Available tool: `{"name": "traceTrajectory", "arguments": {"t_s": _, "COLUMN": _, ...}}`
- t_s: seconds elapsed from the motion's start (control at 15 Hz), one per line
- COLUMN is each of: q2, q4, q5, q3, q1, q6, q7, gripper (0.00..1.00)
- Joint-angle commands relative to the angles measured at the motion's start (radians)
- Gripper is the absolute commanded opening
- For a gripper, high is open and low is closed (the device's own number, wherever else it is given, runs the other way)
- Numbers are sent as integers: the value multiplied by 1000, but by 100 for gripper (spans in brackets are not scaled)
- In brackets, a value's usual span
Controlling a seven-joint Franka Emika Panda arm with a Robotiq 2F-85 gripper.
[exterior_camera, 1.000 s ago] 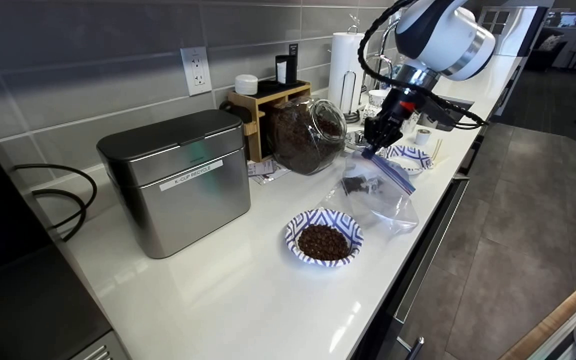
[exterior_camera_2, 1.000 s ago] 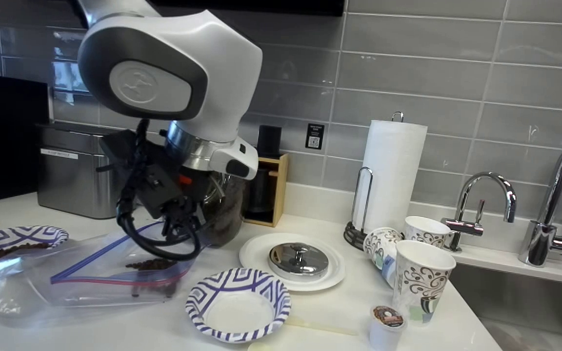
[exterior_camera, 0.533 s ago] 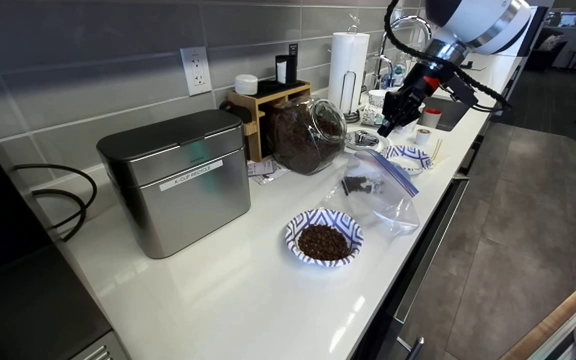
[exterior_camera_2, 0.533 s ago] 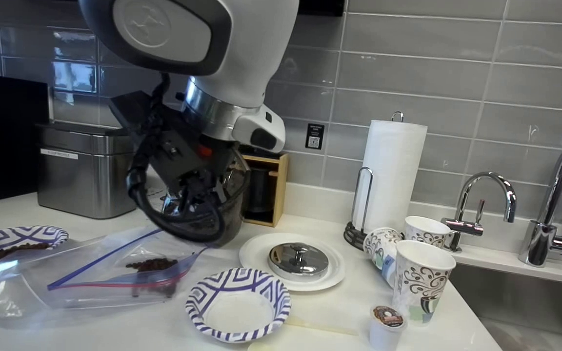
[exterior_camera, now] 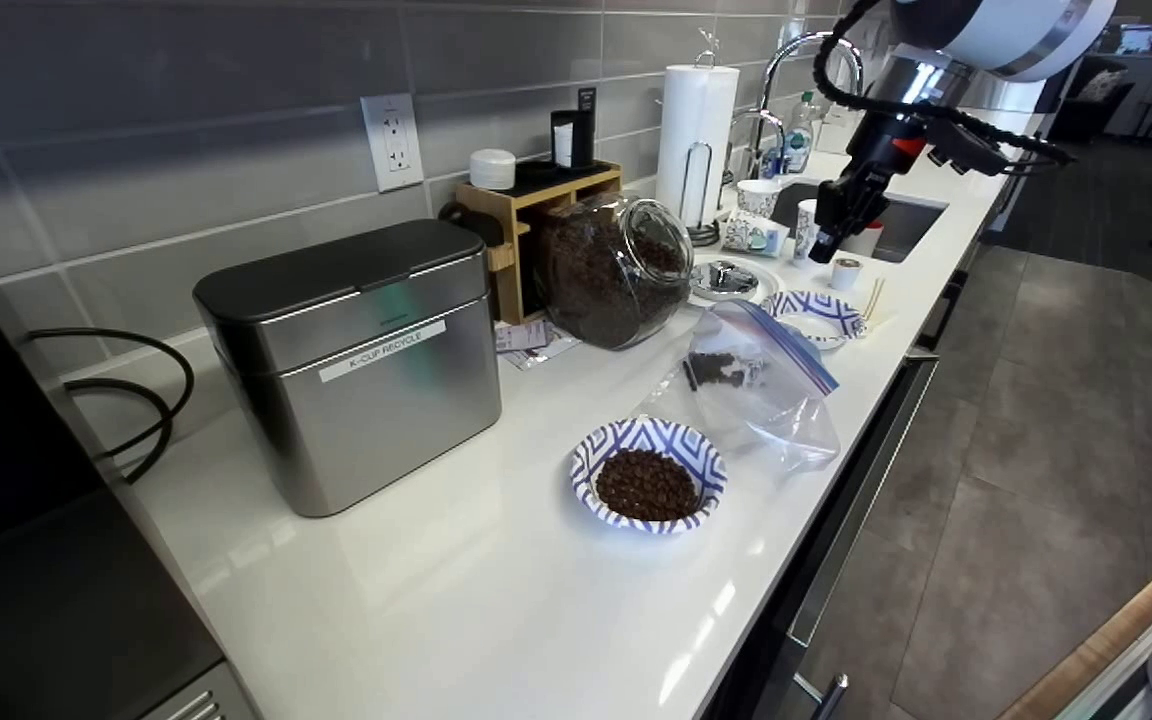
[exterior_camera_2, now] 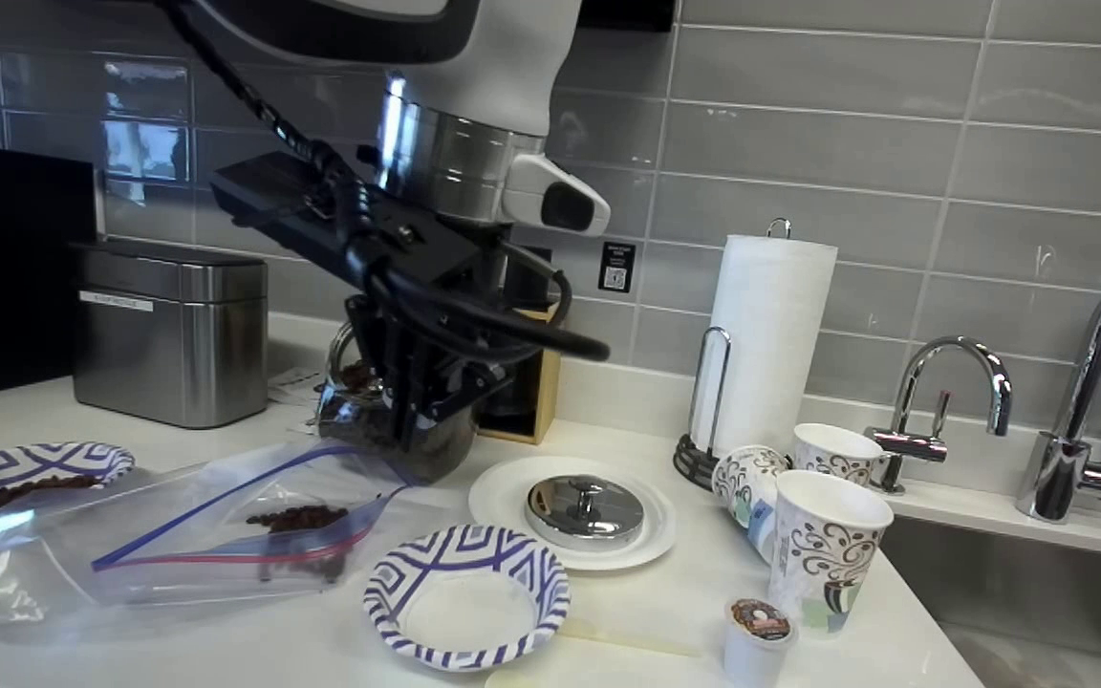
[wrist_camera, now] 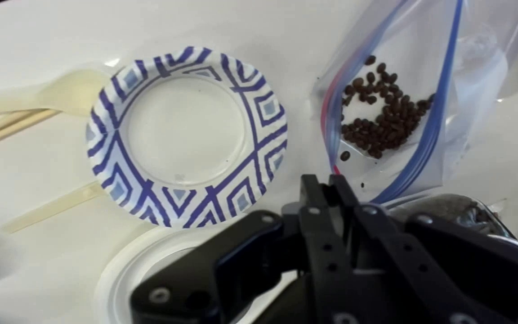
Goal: Place some of the clear bag contents on the empty paper plate
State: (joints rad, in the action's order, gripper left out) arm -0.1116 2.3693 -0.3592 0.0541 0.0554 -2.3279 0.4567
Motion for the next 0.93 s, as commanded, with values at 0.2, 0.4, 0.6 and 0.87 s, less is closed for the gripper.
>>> {"name": "traceTrajectory", "arguments": {"t_s": 0.2, "q2": 12, "q4": 53, "q5": 128, "q3": 14, "q1": -4, "q6": -116, "q7": -30, "gripper": 2}}
{"name": "traceTrajectory", "arguments": {"t_s": 0.4, "q2": 28, "q4": 62, "q5": 158, "q3": 21, "q1": -1, "q6": -149, "q7": -36, "gripper": 2}}
{"name": "traceTrajectory", "arguments": {"t_s": 0.6, "q2": 46, "q4": 61, "q5": 190, "q3": 24, "q1": 2, "q6": -163, "q7": -62, "gripper": 34}}
{"name": "traceTrajectory", "arguments": {"t_s": 0.87, "q2": 58, "q4": 60, "q5": 226, "q3": 26, "q1": 4, "q6": -180, "q7": -99, "gripper": 55}}
